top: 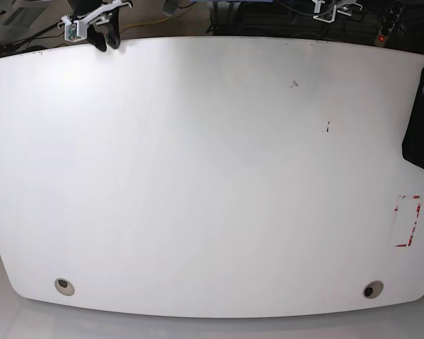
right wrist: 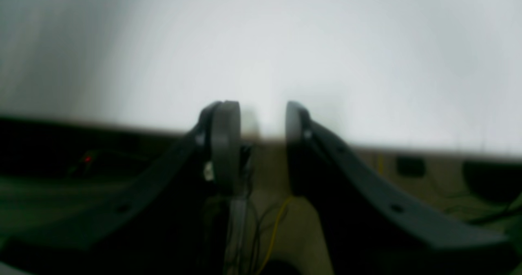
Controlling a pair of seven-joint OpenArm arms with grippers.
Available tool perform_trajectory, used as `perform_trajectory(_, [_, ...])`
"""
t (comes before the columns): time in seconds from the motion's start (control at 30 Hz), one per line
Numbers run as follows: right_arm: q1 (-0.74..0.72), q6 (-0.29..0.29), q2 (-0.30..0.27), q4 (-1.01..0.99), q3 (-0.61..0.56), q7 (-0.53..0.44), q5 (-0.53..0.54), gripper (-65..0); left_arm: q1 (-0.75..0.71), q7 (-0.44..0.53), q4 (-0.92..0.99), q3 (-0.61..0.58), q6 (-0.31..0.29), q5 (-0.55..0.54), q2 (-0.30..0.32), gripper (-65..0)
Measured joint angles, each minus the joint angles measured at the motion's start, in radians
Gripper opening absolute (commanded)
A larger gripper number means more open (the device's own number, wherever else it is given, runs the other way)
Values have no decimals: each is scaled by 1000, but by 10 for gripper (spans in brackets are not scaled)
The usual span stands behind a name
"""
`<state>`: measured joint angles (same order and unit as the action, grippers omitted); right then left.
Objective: Fold the T-shirt properly
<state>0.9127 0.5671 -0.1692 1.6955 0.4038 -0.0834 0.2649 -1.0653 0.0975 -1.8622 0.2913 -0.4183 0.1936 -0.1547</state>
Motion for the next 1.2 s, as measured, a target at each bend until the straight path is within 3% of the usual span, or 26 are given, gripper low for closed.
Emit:
perform_trajectory(0.2, [153, -2, 69, -10, 1, -1, 2, -461, -46, 6, 87, 0, -1, -122, 2, -265])
perform_trajectory(0.37, [162, 8, 103, -131, -6, 0, -26, -461, -23, 8, 290, 0, -1, -160, 48, -265])
perform_trajectory(0.6, [12, -7, 81, -398, -98, -5, -32, -461, 181, 14, 643, -5, -1, -166, 103, -265])
perform_trajectory(0.77, [-124, -10, 45, -619, -164, -6, -31, -463, 346, 31, 956, -21, 126, -170, 164, -265])
perform_trajectory(0.87, [-205, -47, 26, -728, -190, -19, -26, -463, 449, 22, 1129, -27, 134, -174, 196, -265])
perform_trajectory(0.97, [-304, -117, 18, -847, -247, -10, -110, -463, 552, 13, 1296, -29, 135, -169, 210, -265])
perform_trajectory(1.2, [-457, -189, 24, -1050, -275, -18, -199, -460, 761, 22, 1619, -60, 130, -167, 232, -265])
